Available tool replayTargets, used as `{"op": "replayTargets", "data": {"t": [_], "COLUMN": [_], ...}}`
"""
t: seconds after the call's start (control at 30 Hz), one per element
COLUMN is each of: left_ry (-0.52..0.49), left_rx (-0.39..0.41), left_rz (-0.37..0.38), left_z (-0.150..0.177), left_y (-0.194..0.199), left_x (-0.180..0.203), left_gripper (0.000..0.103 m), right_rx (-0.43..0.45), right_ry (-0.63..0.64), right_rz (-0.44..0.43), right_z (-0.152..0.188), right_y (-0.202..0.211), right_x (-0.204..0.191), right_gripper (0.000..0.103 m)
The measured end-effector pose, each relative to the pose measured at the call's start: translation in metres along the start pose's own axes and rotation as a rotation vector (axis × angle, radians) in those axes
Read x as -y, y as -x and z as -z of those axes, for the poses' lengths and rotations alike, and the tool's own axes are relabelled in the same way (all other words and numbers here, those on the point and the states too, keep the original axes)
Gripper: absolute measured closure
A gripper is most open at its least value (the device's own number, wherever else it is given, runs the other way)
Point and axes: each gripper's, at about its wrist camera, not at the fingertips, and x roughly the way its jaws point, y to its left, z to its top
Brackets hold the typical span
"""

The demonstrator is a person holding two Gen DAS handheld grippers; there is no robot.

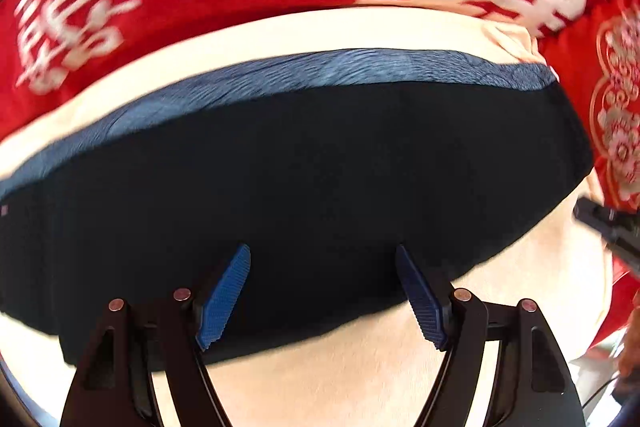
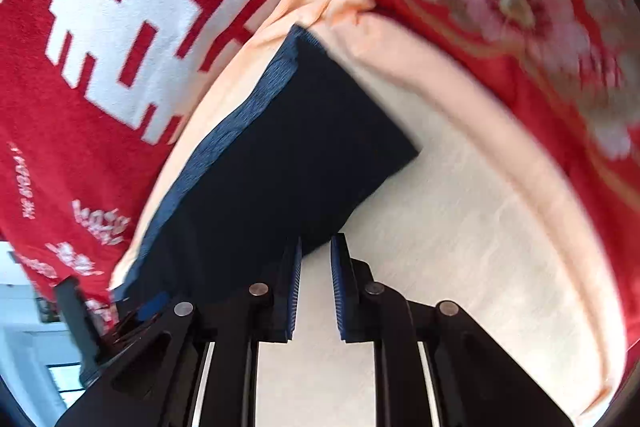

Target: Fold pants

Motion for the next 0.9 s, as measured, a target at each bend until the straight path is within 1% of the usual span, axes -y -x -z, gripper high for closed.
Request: {"op": "replayTargets", "data": {"t": [0.03, 0.07, 0.1, 0.17, 0.3, 0.4, 0.47, 0.5, 0.57, 0.6, 0.67, 0.7, 0.73, 0.8, 0.9], "left_ry": [0.019, 0.039, 0.065, 0.130, 0.332, 0.465, 0.512, 0.520, 0.533, 0.545, 0.582, 0.611, 0.627, 0.659, 0.730], "left_rx": [0.002, 0.005, 0.004, -0.003, -0.030, -0.010, 0.015, 0.024, 0.027, 0.024, -0.005, -0.025, -0.033, -0.040, -0.059], "left_rz": [0.004, 0.004, 0.003, 0.011, 0.108, 0.178, 0.201, 0.210, 0.244, 0.284, 0.393, 0.448, 0.478, 0.543, 0.584], "left_z": [0.010, 0.016, 0.026, 0.045, 0.084, 0.107, 0.118, 0.123, 0.126, 0.125, 0.121, 0.123, 0.130, 0.127, 0.127], "left_y": [0.002, 0.007, 0.011, 0.015, 0.033, 0.036, 0.042, 0.043, 0.043, 0.039, 0.025, 0.020, 0.024, 0.015, 0.003], "left_x": [-0.013, -0.023, -0.037, -0.060, -0.128, -0.173, -0.204, -0.216, -0.236, -0.244, -0.254, -0.260, -0.272, -0.269, -0.265], "left_gripper": [0.027, 0.027, 0.027, 0.027, 0.027, 0.027, 0.027, 0.027, 0.027, 0.027, 0.027, 0.027, 0.027, 0.027, 0.027], "right_rx": [-0.026, -0.057, -0.087, -0.141, -0.245, -0.315, -0.358, -0.373, -0.390, -0.397, -0.397, -0.389, -0.378, -0.350, -0.316], "right_ry": [0.008, 0.019, 0.031, 0.056, 0.049, 0.035, 0.020, 0.016, 0.012, 0.006, -0.007, -0.013, -0.017, -0.035, -0.079], "right_rz": [-0.014, -0.026, -0.046, -0.097, -0.224, -0.307, -0.352, -0.368, -0.389, -0.403, -0.415, -0.412, -0.407, -0.408, -0.402], "right_z": [0.008, 0.016, 0.027, 0.048, 0.101, 0.132, 0.151, 0.159, 0.169, 0.174, 0.179, 0.181, 0.181, 0.181, 0.176], "right_y": [-0.003, -0.008, -0.014, -0.026, -0.062, -0.098, -0.123, -0.134, -0.152, -0.161, -0.172, -0.175, -0.177, -0.178, -0.176], "right_x": [-0.005, -0.012, -0.020, -0.038, -0.077, -0.113, -0.136, -0.146, -0.163, -0.171, -0.182, -0.185, -0.187, -0.190, -0.187], "right_gripper": [0.077, 0.068, 0.063, 0.063, 0.063, 0.063, 0.063, 0.063, 0.063, 0.063, 0.063, 0.063, 0.063, 0.063, 0.063]}}
